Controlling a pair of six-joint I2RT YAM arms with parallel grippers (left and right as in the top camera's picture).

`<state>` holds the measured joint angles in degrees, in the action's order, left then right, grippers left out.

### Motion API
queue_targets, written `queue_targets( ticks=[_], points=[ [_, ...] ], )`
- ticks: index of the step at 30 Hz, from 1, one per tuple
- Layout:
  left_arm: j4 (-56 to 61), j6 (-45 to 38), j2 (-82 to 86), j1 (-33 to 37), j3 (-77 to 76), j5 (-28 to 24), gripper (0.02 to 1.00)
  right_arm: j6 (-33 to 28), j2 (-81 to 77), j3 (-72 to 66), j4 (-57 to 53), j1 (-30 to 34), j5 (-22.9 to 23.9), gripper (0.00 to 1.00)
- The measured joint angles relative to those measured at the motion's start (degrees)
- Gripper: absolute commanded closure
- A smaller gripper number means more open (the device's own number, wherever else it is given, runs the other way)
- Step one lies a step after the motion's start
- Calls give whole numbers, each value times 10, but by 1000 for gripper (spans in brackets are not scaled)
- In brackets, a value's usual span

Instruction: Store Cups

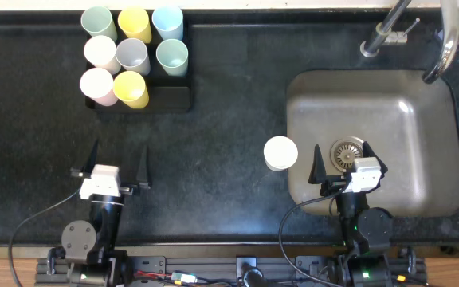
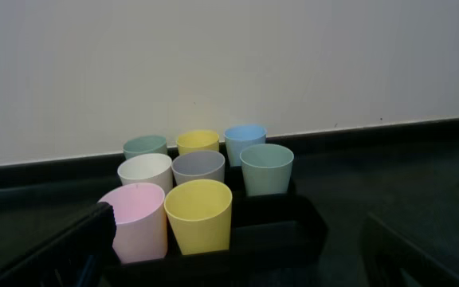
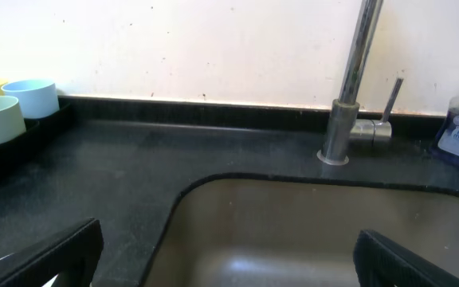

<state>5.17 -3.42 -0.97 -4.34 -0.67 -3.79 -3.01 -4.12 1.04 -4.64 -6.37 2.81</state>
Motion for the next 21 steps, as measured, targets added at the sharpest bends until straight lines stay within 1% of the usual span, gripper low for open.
queue_targets(
  ticks=[6,21],
  points=[
    [-93,0,2,0,2,-3,18,0,0,0,0,0,0,3],
    [-93,0,1,0,2,-3,18,0,0,0,0,0,0,3]
  ],
)
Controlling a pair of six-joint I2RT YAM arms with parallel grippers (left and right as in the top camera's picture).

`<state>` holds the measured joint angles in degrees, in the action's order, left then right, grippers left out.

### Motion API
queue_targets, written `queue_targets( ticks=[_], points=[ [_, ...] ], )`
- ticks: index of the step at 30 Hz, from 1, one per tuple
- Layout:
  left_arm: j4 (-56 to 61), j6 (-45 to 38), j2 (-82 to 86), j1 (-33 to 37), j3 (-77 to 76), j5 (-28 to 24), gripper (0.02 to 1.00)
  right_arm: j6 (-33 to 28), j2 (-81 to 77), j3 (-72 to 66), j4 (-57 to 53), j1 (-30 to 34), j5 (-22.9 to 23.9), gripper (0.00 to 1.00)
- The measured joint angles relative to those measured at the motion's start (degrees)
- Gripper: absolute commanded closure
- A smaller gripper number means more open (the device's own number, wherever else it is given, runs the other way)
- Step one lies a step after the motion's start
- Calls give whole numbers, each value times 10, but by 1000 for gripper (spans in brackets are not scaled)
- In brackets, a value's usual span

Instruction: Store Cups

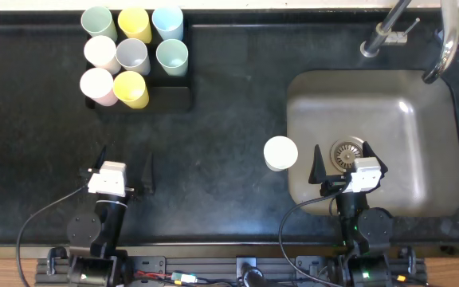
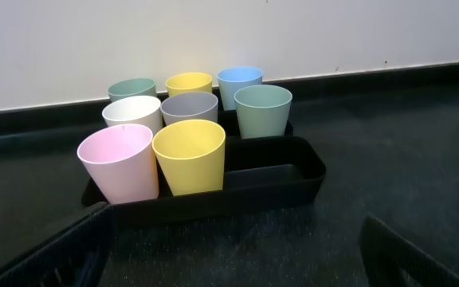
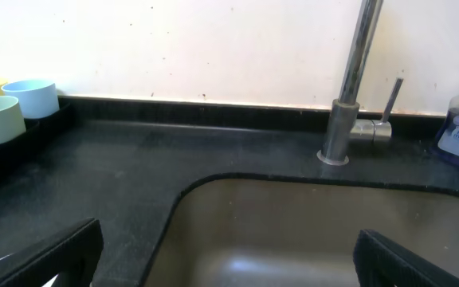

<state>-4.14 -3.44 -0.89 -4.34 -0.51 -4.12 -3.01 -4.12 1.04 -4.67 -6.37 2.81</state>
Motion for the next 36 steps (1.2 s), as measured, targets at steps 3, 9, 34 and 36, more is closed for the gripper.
queue_targets(
  ticks=[3,9,34,36],
  points=[
    [0,0,0,0,0,0,18,0,0,0,0,0,0,3],
    [0,0,0,0,0,0,18,8,0,0,2,0,-13,5],
    [0,0,0,0,0,0,18,206,-261,598,-490,0,-73,5],
    [-1,0,0,0,0,0,18,190,-357,689,-590,0,-79,3]
  ],
)
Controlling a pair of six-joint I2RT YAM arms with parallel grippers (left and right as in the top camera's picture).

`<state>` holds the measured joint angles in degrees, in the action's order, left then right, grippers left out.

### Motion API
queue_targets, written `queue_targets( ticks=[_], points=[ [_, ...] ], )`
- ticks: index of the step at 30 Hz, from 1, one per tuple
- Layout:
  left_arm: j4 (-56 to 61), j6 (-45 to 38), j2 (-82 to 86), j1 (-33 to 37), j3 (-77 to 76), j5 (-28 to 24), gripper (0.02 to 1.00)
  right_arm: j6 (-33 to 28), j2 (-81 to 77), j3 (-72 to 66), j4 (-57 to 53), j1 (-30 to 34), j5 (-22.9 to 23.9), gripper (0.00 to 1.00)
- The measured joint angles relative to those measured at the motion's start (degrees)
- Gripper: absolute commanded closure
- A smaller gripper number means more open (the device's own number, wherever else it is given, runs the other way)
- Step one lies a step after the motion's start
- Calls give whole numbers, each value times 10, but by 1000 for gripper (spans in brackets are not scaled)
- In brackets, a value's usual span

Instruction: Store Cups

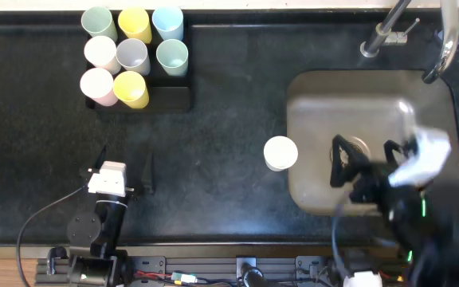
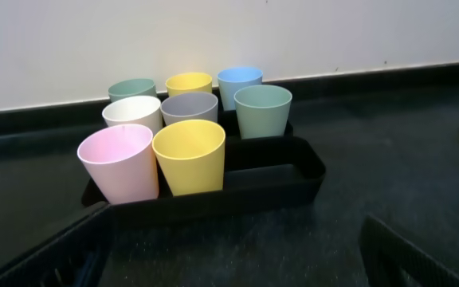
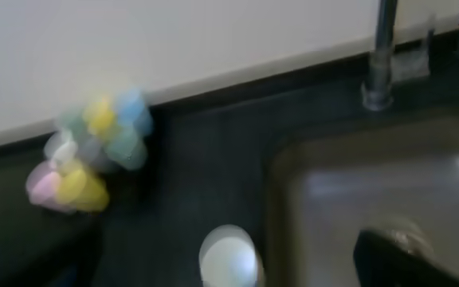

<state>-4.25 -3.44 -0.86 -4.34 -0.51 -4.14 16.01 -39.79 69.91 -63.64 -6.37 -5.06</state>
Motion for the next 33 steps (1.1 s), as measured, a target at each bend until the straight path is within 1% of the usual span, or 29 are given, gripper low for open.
queue_targets(
  ticks=[2,4,7,9,14,20,25,33],
  points=[
    [0,0,0,0,0,0,18,-15,-107,93,-106,0,-6,3],
    [0,0,0,0,0,0,18,-31,-201,170,-188,0,-8,3],
    [0,0,0,0,0,0,18,-51,-320,246,-275,0,-9,3],
    [0,0,0,0,0,0,18,-60,-382,270,-306,0,-10,3],
    [0,0,0,0,0,0,18,-93,-519,275,-321,-18,-10,5],
    [0,0,0,0,0,0,18,-123,-606,275,-319,-63,-11,3],
    [0,0,0,0,0,0,18,-141,-620,267,-325,-68,-10,3],
    [0,0,0,0,0,0,18,-158,-620,191,-319,-73,-8,3]
  ],
)
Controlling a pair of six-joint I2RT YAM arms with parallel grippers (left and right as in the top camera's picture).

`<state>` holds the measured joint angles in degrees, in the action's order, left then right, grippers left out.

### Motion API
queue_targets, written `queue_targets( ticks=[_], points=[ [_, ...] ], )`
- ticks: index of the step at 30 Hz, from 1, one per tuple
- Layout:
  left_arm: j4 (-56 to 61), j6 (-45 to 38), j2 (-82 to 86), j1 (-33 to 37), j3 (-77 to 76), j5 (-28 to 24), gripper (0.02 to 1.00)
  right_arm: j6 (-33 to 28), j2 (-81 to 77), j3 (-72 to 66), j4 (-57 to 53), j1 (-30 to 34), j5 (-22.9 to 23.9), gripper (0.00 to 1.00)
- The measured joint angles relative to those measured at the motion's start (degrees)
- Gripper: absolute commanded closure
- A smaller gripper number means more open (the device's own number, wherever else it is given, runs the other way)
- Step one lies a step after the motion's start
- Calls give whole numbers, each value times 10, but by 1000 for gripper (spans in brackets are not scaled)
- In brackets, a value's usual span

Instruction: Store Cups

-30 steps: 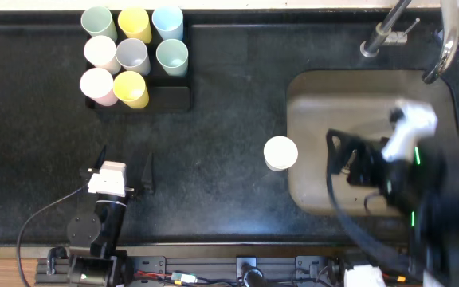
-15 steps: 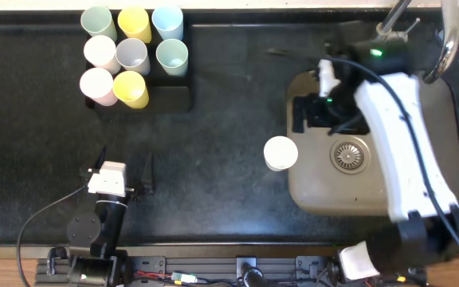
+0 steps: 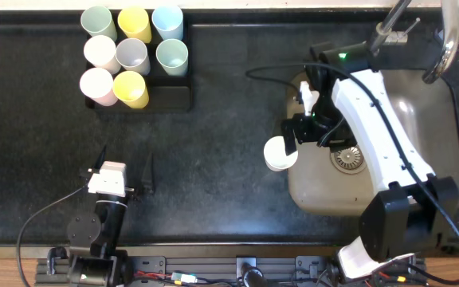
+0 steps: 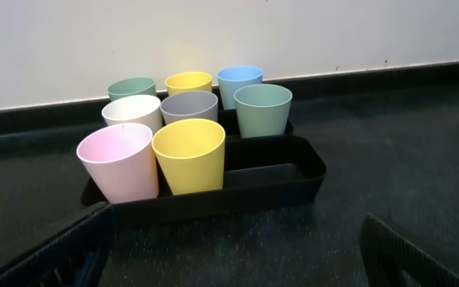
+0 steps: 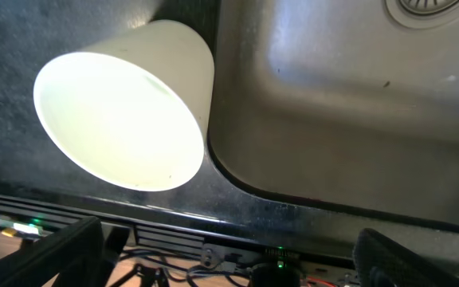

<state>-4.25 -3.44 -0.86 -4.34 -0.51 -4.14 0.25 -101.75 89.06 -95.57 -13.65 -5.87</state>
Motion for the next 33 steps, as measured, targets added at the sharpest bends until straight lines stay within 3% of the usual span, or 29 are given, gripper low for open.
queue_targets(
  ticks=[11,25,28,33],
  points=[
    [0,0,0,0,0,0,18,4,0,-7,59,-11,34,3],
    [0,0,0,0,0,0,18,6,0,-109,134,-11,41,7],
    [0,0,0,0,0,0,18,8,0,-123,169,-11,44,112],
    [0,0,0,0,0,0,18,10,0,-130,205,-11,44,592]
  ],
)
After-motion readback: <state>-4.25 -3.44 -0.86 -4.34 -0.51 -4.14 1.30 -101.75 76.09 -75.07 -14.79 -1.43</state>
